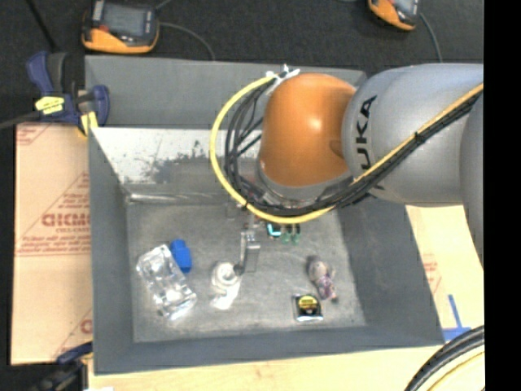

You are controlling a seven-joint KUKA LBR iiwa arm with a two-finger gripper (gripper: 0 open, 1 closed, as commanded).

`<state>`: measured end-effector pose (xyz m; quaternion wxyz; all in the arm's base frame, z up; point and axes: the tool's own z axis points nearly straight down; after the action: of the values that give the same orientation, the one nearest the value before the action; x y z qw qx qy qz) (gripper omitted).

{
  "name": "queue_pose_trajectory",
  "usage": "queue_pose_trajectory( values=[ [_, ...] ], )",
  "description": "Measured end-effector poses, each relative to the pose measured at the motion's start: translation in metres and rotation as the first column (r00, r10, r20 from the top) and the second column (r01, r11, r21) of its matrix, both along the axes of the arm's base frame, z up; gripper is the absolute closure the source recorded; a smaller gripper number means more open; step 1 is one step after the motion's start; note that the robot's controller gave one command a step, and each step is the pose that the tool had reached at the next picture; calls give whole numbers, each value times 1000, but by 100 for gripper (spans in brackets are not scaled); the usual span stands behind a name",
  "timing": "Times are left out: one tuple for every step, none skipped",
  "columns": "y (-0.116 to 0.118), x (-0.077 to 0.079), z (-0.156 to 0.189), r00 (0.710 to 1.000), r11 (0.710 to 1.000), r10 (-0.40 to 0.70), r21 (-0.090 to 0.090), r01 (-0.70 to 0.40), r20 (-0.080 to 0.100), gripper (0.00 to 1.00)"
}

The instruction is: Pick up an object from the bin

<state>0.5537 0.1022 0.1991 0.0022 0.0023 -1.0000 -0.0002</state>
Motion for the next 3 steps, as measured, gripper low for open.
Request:
queue_pose_trajectory(
  values=[
    [62, -40, -108, 1000, 1000, 23, 1, -23, -1, 0],
    [52, -74, -128, 1000, 1000, -16, 3, 16, 12, 0],
    [51, -74, -129, 1000, 1000, -19, 1, 19, 8, 100]
  ],
)
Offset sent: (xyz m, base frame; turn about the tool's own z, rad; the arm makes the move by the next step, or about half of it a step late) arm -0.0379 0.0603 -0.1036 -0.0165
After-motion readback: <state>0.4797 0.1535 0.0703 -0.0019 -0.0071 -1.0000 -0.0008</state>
